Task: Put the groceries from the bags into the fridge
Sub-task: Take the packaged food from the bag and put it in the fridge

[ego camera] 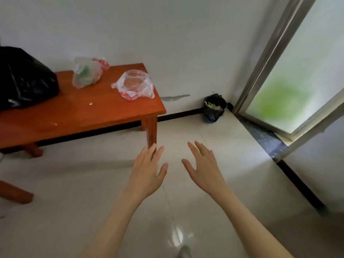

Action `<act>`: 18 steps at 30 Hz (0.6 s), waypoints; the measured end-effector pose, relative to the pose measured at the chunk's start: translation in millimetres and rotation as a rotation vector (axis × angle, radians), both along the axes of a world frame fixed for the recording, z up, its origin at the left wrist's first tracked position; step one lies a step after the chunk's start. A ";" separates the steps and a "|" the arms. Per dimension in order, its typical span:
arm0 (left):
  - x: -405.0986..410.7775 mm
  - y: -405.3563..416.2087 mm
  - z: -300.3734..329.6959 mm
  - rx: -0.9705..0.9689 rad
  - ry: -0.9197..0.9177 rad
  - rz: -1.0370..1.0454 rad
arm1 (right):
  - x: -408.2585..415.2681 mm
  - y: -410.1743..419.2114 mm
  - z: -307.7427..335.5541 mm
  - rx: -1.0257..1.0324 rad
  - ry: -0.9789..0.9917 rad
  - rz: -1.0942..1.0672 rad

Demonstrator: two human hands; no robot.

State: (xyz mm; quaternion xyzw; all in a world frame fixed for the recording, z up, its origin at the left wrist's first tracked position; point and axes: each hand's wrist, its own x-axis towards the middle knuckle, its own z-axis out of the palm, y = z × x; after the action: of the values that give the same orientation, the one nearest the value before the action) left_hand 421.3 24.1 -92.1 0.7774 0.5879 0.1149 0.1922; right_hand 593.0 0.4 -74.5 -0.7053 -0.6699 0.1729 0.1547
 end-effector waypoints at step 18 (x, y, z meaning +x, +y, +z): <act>-108.5 278.5 19.2 0.022 0.056 0.301 | -99.5 323.7 -2.6 0.018 0.067 0.258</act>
State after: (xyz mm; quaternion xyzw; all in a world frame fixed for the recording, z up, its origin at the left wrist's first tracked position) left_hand 312.8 302.6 -72.9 0.6853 0.7017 0.1273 0.1479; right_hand 493.5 324.1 -77.1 -0.6058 -0.7510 0.2089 0.1596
